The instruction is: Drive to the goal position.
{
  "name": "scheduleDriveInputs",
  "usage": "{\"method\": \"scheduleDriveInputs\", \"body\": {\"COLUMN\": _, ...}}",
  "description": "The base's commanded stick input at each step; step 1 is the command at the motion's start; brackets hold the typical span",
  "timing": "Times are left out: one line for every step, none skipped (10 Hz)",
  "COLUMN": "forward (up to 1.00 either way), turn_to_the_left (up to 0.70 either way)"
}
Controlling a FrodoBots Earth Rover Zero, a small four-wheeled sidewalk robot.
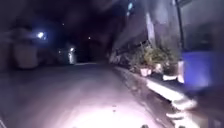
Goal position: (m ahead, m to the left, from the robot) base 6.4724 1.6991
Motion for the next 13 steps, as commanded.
{"method": "scheduleDriveInputs", "body": {"forward": 0.7, "turn_to_the_left": 0.35}}
{"method": "scheduleDriveInputs", "body": {"forward": 0.7, "turn_to_the_left": 0.35}}
{"method": "scheduleDriveInputs", "body": {"forward": 0.7, "turn_to_the_left": 0.35}}
{"method": "scheduleDriveInputs", "body": {"forward": 0.7, "turn_to_the_left": 0.35}}
{"method": "scheduleDriveInputs", "body": {"forward": 0.7, "turn_to_the_left": 0.35}}
{"method": "scheduleDriveInputs", "body": {"forward": 0.7, "turn_to_the_left": 0.07}}
{"method": "scheduleDriveInputs", "body": {"forward": 0.7, "turn_to_the_left": 0.0}}
{"method": "scheduleDriveInputs", "body": {"forward": 0.7, "turn_to_the_left": 0.0}}
{"method": "scheduleDriveInputs", "body": {"forward": 0.7, "turn_to_the_left": 0.0}}
{"method": "scheduleDriveInputs", "body": {"forward": 0.7, "turn_to_the_left": 0.0}}
{"method": "scheduleDriveInputs", "body": {"forward": 0.7, "turn_to_the_left": 0.0}}
{"method": "scheduleDriveInputs", "body": {"forward": 0.7, "turn_to_the_left": 0.0}}
{"method": "scheduleDriveInputs", "body": {"forward": 0.7, "turn_to_the_left": 0.0}}
